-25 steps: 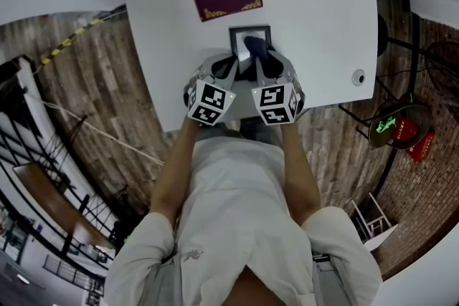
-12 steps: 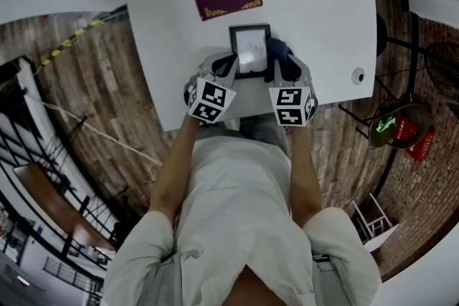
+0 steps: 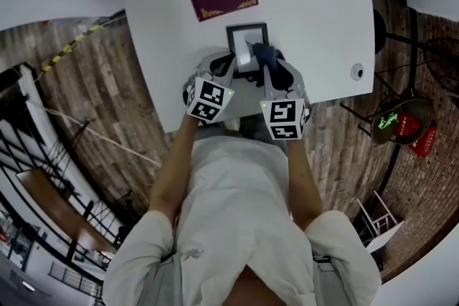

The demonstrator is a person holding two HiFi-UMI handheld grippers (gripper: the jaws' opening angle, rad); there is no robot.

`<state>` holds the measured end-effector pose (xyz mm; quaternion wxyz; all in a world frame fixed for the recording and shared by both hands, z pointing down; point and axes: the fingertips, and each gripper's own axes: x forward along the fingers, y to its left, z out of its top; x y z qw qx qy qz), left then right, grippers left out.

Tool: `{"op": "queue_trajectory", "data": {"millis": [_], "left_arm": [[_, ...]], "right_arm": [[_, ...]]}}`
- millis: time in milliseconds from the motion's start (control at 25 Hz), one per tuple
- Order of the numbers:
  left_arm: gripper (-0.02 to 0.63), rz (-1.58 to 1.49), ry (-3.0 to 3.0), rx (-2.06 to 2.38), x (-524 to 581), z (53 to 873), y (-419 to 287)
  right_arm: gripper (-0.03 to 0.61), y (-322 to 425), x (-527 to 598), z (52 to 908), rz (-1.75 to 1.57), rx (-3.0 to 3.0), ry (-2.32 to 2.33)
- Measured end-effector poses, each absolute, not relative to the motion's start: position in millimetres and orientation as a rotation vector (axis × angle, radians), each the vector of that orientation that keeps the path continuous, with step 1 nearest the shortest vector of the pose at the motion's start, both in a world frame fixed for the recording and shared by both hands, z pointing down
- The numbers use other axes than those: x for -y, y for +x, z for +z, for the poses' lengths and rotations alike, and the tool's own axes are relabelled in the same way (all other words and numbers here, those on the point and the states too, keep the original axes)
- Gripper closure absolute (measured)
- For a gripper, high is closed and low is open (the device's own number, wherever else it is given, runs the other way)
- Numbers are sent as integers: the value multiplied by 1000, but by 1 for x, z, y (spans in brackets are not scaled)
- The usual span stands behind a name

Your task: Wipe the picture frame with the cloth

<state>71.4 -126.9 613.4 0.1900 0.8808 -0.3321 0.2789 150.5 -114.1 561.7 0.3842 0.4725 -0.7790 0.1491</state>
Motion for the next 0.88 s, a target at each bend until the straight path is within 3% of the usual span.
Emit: {"op": "queue_trajectory", "data": {"millis": [440, 880], "left_arm": [[594, 783, 2488, 922, 128, 613, 72], [594, 782, 2495, 904, 127, 613, 74]], "right_arm": [[508, 85, 96, 598, 499, 2078, 1056], [508, 94, 96, 615, 371, 2000, 1017]]}}
